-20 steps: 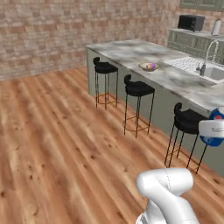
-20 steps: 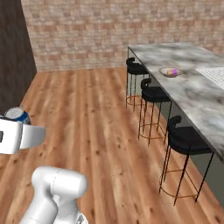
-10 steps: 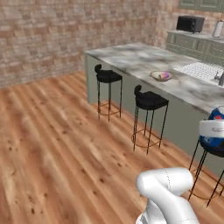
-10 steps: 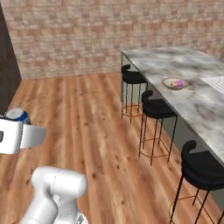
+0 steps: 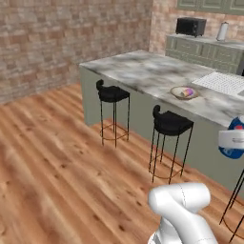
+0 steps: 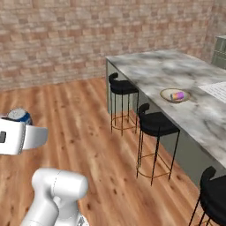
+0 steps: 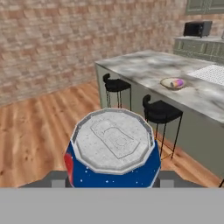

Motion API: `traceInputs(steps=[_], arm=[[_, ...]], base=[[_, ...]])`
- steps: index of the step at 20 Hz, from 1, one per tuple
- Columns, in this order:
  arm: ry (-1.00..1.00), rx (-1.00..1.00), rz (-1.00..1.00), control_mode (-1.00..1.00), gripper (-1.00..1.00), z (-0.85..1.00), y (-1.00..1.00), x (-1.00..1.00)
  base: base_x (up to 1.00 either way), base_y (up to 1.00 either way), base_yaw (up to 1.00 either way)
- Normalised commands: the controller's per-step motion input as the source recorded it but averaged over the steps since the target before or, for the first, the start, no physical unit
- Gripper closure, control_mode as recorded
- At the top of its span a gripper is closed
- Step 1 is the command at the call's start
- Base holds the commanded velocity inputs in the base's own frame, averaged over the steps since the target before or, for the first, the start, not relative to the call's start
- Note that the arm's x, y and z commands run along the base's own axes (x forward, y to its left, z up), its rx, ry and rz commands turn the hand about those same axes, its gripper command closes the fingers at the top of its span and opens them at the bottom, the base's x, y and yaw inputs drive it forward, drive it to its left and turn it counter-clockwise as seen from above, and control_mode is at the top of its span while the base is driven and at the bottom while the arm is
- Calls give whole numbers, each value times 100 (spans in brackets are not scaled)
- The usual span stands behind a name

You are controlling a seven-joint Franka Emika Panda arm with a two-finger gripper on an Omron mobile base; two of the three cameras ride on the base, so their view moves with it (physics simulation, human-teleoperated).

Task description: Open the fridge, grab two sodas, and place both sodas inside the bowl with ice on the dining counter.

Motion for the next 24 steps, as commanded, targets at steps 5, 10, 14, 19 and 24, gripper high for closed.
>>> traceInputs(steps=[5,10,14,19,24], arm=[[0,0,0,100,100,0,0,0],[0,0,0,100,100,0,0,0],[0,0,0,100,100,0,0,0],[0,0,0,100,100,0,0,0],[0,0,0,100,100,0,0,0]], base=[[71,23,-39],[51,19,-46],[46,23,-50],[55,31,-47],[91,54,-37]])
